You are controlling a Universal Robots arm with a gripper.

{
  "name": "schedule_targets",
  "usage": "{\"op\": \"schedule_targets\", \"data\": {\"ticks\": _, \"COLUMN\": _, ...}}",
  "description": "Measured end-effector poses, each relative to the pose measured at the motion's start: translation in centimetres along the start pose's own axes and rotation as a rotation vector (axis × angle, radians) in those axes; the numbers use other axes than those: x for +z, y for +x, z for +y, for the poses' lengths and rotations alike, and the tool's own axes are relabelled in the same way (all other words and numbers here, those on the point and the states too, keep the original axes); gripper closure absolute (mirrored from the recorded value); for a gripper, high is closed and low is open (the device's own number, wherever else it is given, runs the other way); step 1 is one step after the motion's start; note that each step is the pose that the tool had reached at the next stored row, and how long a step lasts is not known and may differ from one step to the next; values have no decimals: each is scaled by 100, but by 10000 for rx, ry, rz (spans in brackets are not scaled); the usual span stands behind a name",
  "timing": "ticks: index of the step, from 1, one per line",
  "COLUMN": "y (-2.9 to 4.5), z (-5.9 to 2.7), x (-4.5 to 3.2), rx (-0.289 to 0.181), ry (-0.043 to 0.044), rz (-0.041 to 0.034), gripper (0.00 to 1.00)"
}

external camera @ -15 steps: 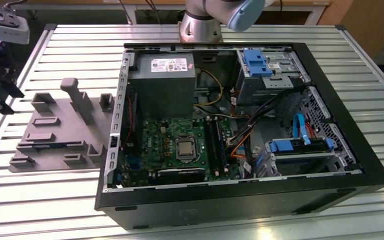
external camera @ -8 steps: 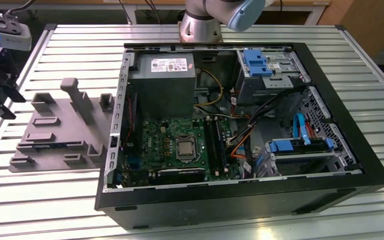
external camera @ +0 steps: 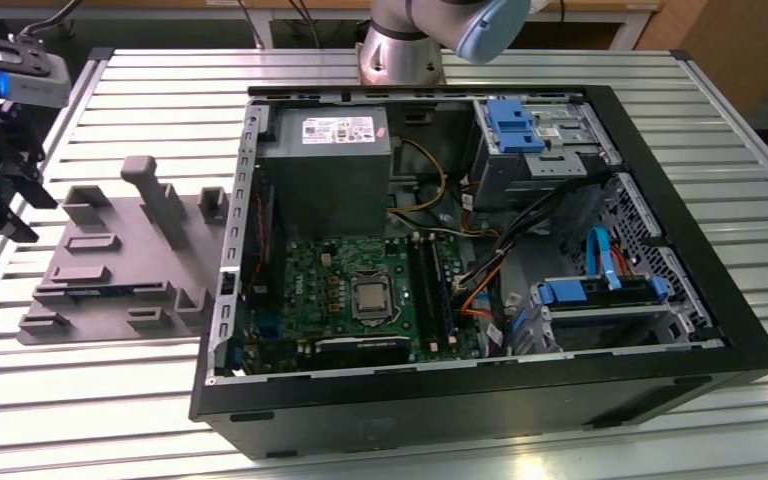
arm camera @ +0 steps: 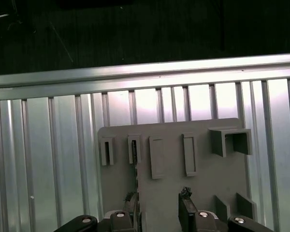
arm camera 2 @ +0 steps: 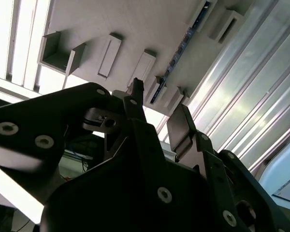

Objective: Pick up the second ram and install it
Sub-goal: 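Pick up the second ram and move it above second insertion slot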

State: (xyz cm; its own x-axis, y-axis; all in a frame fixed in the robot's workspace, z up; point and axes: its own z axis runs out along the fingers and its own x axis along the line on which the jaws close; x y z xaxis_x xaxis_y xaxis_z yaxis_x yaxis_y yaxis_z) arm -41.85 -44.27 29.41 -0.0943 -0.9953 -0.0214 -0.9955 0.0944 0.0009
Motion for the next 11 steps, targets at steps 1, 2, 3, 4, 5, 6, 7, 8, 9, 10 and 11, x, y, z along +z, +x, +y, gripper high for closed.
{"op": "schedule_targets", "data": {"ticks": 1, "y": 1, "z": -3, "x": 15, "rx": 0, "ry": -1, "rz": 3, "gripper": 53}}
{"op": "schedule_targets", "data": {"ticks": 2, "y": 3, "z": -4, "x": 30, "rx": 0, "ry": 0, "rz": 5, "gripper": 53}}
{"op": "schedule_targets", "data": {"ticks": 3, "y": 4, "z": -5, "x": 44, "rx": 0, "ry": 0, "rz": 8, "gripper": 53}}
{"op": "schedule_targets", "data": {"ticks": 4, "y": 5, "z": -7, "x": 58, "rx": 0, "ry": 1, "rz": 13, "gripper": 54}}
{"op": "schedule_targets", "data": {"ticks": 5, "y": 6, "z": -7, "x": 70, "rx": 0, "ry": 1, "rz": 21, "gripper": 54}}
{"op": "schedule_targets", "data": {"ticks": 6, "y": 7, "z": -8, "x": 81, "rx": 0, "ry": 2, "rz": 30, "gripper": 54}}
{"op": "schedule_targets", "data": {"ticks": 7, "y": 7, "z": -9, "x": 92, "rx": 0, "ry": 3, "rz": 42, "gripper": 61}}
{"op": "schedule_targets", "data": {"ticks": 8, "y": 8, "z": -10, "x": 103, "rx": -1, "ry": 5, "rz": 54, "gripper": 61}}
{"op": "schedule_targets", "data": {"ticks": 9, "y": 8, "z": -11, "x": 114, "rx": -2, "ry": 5, "rz": 66, "gripper": 61}}
{"op": "schedule_targets", "data": {"ticks": 10, "y": 9, "z": -12, "x": 125, "rx": -2, "ry": 6, "rz": 76, "gripper": 61}}
{"op": "schedule_targets", "data": {"ticks": 11, "y": 9, "z": -12, "x": 140, "rx": -2, "ry": 7, "rz": 82, "gripper": 61}}
